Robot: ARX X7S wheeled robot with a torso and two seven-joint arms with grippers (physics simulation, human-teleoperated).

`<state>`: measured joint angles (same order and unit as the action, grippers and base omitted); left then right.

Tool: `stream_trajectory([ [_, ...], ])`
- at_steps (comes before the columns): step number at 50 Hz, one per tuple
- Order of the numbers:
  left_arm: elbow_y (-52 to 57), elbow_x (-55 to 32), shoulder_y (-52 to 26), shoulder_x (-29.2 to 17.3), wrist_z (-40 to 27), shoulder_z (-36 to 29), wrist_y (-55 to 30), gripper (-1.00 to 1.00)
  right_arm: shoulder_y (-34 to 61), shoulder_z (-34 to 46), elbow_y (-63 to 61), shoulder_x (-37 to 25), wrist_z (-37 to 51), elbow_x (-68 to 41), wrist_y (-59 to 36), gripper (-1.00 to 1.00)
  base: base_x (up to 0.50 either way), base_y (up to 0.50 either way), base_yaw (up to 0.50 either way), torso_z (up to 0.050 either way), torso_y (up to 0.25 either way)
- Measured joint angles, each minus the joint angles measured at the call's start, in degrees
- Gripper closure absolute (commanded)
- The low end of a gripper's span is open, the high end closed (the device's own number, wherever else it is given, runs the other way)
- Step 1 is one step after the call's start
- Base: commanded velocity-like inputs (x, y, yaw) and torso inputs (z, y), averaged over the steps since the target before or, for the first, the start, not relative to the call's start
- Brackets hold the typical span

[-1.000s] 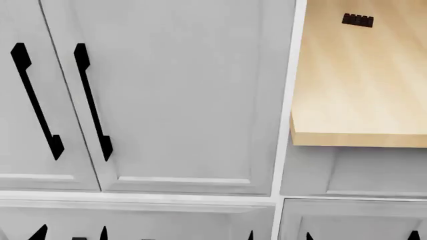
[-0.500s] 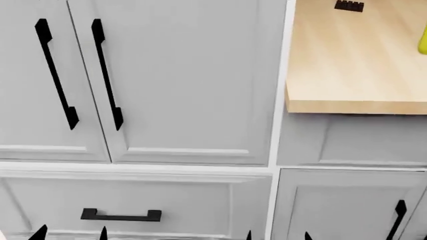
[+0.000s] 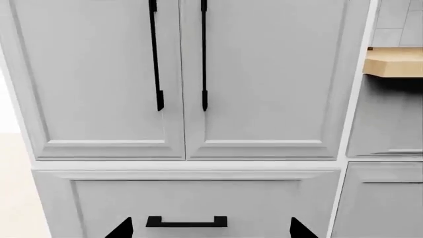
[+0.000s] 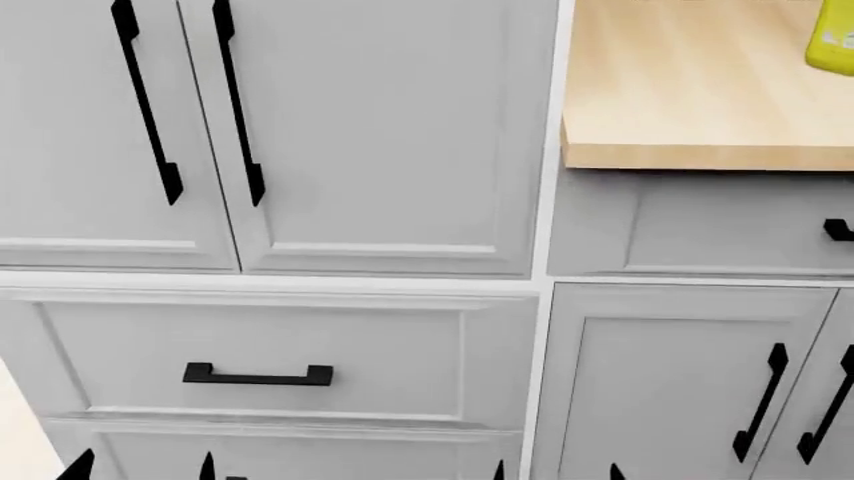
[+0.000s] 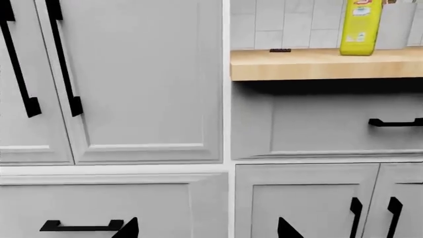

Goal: Close the microwave door

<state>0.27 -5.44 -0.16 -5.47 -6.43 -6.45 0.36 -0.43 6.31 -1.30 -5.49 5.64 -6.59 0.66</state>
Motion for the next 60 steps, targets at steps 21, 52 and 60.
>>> stream_trajectory([
  [21, -0.44, -1.14, -0.14, -1.09, -1.25, -1.38, 0.77, -1.0, 0.22, 1.17, -0.01, -1.19, 2.3, -0.3, 0.12, -1.0, 0.0, 0.22, 0.0, 0.0, 0.0],
  [52, -0.73, -2.37, -0.31, -2.47, -2.76, -2.88, 1.32, -1.0, 0.45, 3.19, -0.16, -2.52, 4.46, -0.38, -0.31, -1.0, 0.0, 0.5, 0.0, 0.0, 0.0],
  [60, -0.75, -2.65, -0.36, -2.76, -3.1, -3.22, 1.39, -1.0, 0.49, 3.56, -0.28, -2.81, 4.83, -0.56, -0.43, -1.0, 0.0, 0.5, 0.0, 0.0, 0.0],
])
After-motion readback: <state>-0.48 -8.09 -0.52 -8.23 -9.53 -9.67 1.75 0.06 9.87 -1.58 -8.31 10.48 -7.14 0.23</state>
